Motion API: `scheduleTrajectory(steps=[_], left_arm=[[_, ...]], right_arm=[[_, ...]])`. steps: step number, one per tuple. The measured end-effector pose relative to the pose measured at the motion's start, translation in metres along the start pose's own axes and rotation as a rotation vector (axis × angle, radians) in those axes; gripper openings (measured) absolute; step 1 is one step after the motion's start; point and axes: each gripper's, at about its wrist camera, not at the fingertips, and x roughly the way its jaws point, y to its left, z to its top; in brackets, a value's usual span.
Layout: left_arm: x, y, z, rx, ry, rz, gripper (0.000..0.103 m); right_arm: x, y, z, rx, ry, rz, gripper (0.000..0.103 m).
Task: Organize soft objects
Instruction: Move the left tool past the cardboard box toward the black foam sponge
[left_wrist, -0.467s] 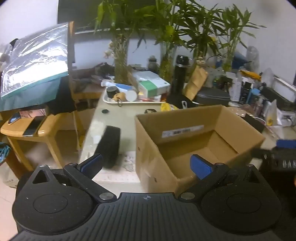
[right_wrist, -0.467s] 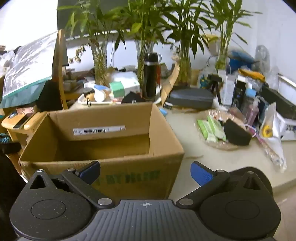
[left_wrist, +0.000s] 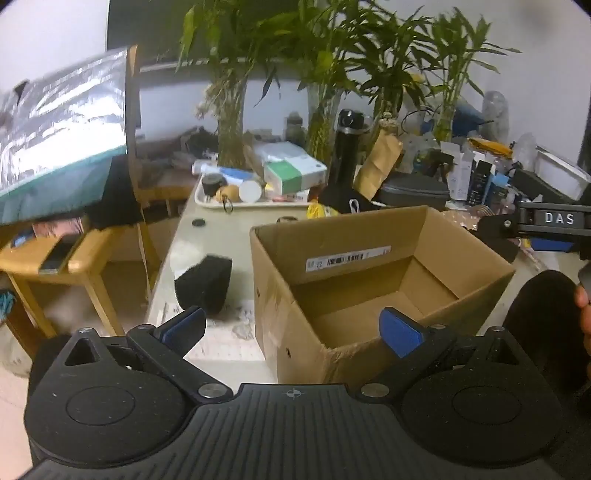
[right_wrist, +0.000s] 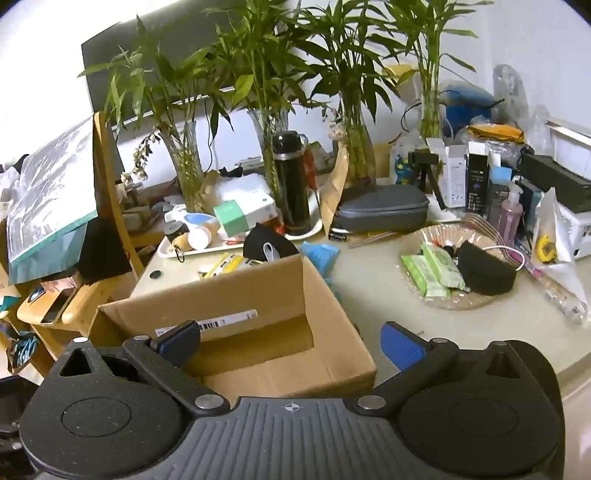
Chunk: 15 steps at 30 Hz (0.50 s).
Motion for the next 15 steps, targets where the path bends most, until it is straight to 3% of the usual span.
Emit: scheduleTrajectory(steps=[7,15], left_arm=[[-0.004,-0.008,0.0,0.065,-0.041,0.018,0.103],[0.002,-0.004,-0.002,0.055,-0.089,0.014,0.103]], right_arm=[[-0.011,0.015,-0.01,-0.074,0.008,-0.021,0.103],[-0.011,0.02,-0.021,-0.141,0.0,-0.042,0.103]])
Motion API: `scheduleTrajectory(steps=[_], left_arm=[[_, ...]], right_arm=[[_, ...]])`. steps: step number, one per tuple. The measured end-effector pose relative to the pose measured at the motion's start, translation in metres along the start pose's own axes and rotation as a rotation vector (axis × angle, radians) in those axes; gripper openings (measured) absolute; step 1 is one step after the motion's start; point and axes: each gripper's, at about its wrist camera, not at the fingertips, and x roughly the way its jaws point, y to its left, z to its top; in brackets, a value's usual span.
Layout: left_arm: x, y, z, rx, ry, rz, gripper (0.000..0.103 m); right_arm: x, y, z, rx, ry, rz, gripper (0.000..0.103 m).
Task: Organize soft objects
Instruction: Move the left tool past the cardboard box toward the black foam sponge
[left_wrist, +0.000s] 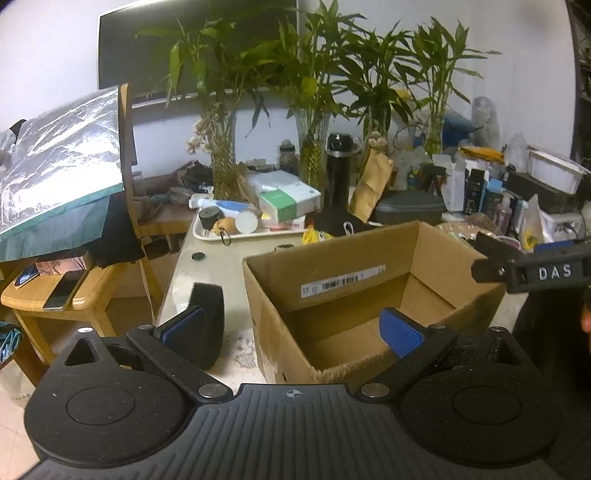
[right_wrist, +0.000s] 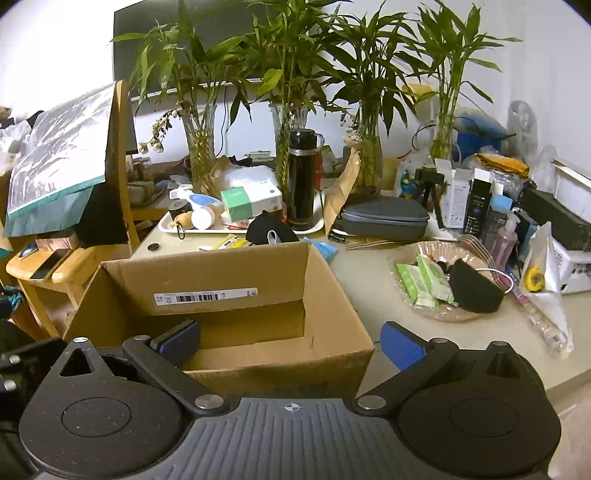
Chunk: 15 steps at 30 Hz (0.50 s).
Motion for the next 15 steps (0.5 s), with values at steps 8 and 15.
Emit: scheduleTrajectory(steps=[8,15], left_arm=[[0.0,0.006,0.012,-0.018,-0.023,-0.023,0.103],[0.005,0.0,0.017,0.058,-0.045,-0.029,0.103]], right_arm=[[0.006,-0.004,0.0,-0.021,0.003,-0.012,0.103],[0.008,0.005,-0.002,-0.114,0.06,0.006,0.103]])
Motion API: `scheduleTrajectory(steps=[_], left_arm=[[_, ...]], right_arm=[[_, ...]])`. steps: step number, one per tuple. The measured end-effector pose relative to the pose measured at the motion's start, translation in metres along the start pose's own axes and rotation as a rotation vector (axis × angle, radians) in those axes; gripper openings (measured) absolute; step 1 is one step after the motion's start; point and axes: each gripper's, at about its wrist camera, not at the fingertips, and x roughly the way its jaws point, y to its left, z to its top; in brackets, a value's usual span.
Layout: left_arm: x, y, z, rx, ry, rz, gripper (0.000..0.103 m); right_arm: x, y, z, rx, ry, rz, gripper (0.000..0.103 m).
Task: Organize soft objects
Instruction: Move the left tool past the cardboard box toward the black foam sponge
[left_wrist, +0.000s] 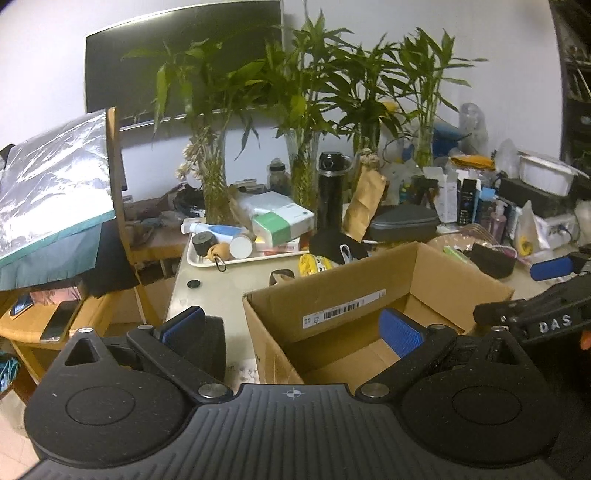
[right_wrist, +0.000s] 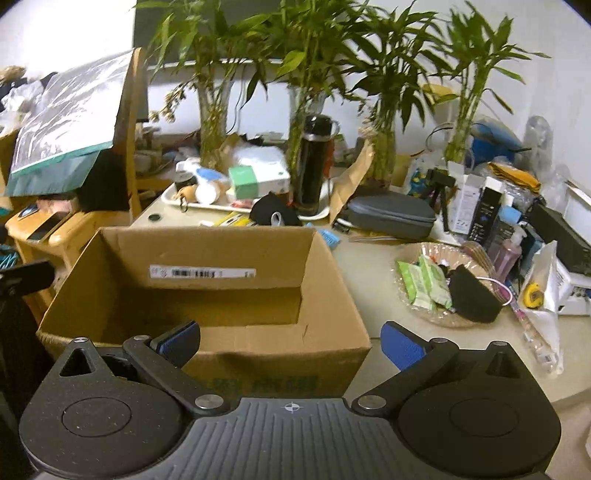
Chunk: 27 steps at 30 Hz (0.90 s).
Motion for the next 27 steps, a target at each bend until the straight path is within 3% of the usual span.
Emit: scheduleTrajectory(steps=[14,21,27], left_arm=[[0.022,-0.006,0.03,0.003,0.001,0.002,0.103],[0.009,0.004,0.033,0.017,-0.019,0.011,0.103],[0.004,0.022,0.034,-0.018,-0.014,0.031,0.103]], right_arm=[[-0.014,-0.013,0.005,-0.004,-0.013,0.003,0.103],[-0.013,-0.027,0.014,0.064,-0.025,0.143,0.103],[-0.011,-0.039,0.028,0.097,-0.043,0.209,0.103]])
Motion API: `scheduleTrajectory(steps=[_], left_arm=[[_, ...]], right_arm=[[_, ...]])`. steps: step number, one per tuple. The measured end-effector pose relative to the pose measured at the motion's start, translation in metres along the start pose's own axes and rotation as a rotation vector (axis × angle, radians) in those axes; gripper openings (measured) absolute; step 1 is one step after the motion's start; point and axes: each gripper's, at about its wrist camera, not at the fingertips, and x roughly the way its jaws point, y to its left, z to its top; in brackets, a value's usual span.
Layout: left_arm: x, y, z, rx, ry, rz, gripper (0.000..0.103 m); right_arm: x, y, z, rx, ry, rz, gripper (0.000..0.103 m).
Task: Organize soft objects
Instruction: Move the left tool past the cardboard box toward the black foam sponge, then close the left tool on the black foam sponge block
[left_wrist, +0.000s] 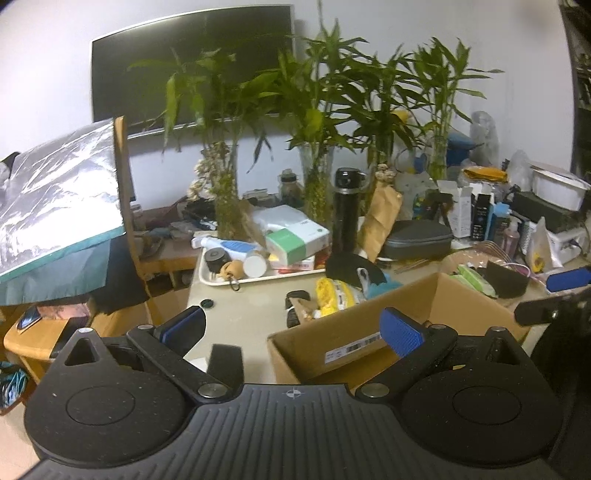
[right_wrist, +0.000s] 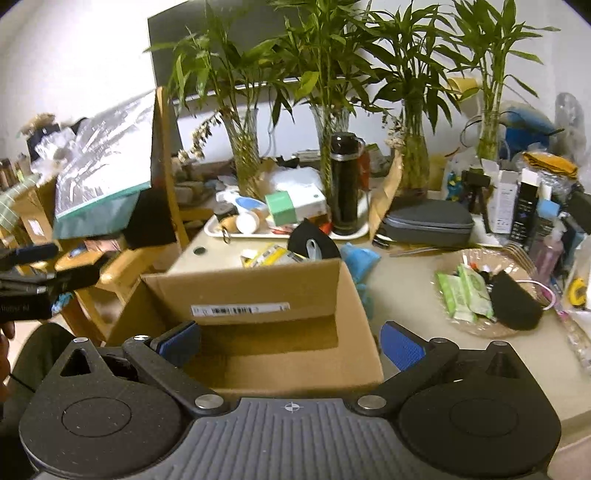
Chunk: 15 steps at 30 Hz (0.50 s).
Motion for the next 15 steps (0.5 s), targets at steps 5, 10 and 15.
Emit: scheduleTrajectory(steps=[5,10,15], left_arm=[[-0.001,0.015,-0.006,-0.022,0.015,0.013,0.103],[0.004,0.034,-0.013,-0.072,0.032,0.032,0.103],[0.014,0.052,-0.021,-0.114,0.086,0.039,0.103]], right_arm=[[0.01,-0.004,0.011,-0.027,0.02,0.044,0.103],[0.024,-0.003,0.019,-0.064,0.062,0.035,0.103],[0.04,-0.015,0.023,-0.035,0.105,0.02,0.103]])
